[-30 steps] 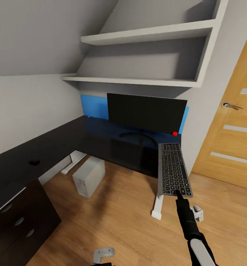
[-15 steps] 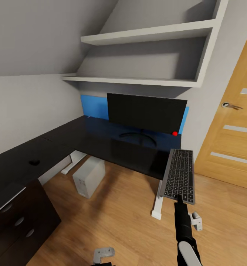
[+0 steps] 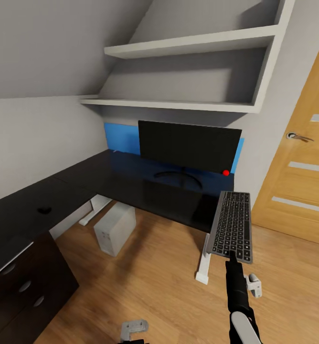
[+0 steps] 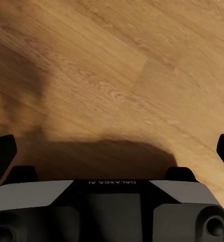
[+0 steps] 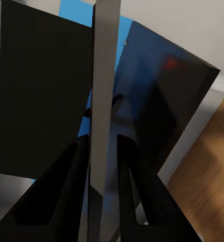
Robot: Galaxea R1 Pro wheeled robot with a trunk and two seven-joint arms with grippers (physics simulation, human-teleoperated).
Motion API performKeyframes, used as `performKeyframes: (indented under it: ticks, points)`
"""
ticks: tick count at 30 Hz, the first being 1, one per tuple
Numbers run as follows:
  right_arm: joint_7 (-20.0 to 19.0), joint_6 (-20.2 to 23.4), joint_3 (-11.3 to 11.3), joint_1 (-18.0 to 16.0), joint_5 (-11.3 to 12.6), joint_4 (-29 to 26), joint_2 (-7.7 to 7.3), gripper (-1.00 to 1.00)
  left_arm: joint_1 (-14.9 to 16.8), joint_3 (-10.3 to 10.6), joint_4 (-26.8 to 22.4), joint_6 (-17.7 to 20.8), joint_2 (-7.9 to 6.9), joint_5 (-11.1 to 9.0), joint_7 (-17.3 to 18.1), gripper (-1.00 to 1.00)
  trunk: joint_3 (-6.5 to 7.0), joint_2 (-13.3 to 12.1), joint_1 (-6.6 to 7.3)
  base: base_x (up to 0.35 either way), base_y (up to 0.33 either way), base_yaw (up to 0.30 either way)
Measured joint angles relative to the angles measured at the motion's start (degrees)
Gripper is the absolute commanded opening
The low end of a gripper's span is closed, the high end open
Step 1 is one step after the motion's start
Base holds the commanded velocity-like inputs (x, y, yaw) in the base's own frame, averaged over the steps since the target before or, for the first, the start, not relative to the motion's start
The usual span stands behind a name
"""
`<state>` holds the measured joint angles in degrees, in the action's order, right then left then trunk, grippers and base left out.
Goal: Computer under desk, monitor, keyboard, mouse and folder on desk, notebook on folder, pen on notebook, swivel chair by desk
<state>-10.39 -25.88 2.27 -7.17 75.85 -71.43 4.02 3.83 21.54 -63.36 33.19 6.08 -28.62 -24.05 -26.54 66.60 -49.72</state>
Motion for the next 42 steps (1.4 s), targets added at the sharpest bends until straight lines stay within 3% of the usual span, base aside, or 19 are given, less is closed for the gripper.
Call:
performKeyframes:
  ticks: [9,21,31,42]
  points:
    - [0.10,-0.43,-0.40,0.01,-0.08,-0.04,0.03,-1.00,0.01,0.89,0.15,0.03,0.09,-0.04,0.00,1.00,-0.18,0.00,0.00,0.077,0.000,-0.067]
    - [0.25,-0.34,-0.59,0.01,0.12,0.05,0.03,-1.00,0.01,0.87,0.16,0.03,0.00,-0.12,-0.09,1.00,-0.98,0.00,0.00,0.001,0.000,-0.165]
    - [0.03,-0.15,-0.55,0.00,0.01,-0.02,-0.17,-1.00,0.00,0.84,0.15,0.03,0.00,0.04,-0.09,1.00,-1.19,0.00,0.00,0.000,0.000,-0.025]
    - [0.43,-0.35,-0.66,0.01,0.00,-1.71,0.02,-1.00,0.01,0.86,0.07,-0.06,0.00,0.14,-0.01,1.00,-1.19,0.01,0.03,0.302,0.000,-0.054]
